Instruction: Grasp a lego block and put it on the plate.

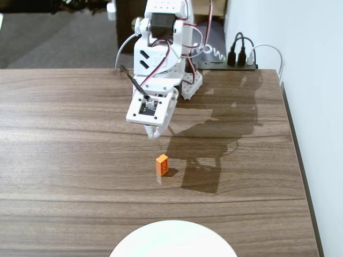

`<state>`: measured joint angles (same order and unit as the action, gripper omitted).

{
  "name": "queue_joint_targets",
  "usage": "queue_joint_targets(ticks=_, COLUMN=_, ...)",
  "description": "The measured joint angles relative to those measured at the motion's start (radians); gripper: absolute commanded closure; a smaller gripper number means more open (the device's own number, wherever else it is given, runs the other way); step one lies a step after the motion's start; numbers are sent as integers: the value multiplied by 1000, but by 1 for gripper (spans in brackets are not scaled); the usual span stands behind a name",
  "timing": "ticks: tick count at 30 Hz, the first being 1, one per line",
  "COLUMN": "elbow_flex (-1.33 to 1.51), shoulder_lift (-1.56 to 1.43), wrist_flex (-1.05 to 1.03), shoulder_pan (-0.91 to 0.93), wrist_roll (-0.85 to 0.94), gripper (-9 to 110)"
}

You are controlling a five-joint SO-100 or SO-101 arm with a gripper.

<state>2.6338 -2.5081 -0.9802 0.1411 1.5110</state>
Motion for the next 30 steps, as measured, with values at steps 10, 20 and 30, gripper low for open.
queue_joint_targets(ticks=10, elbow_flex=0, shoulder_lift=0, wrist_flex=-31, shoulder_pan=26, wrist_roll=101, gripper=66)
queue_joint_targets(ticks=20, elbow_flex=0, shoulder_lift=77, wrist_flex=28, shoulder_pan=58, wrist_roll=166, gripper=57)
queue_joint_targets(ticks=30, elbow_flex=-31, shoulder_lift=215, wrist_flex=178, shoulder_pan=64, wrist_roll=176, gripper=57)
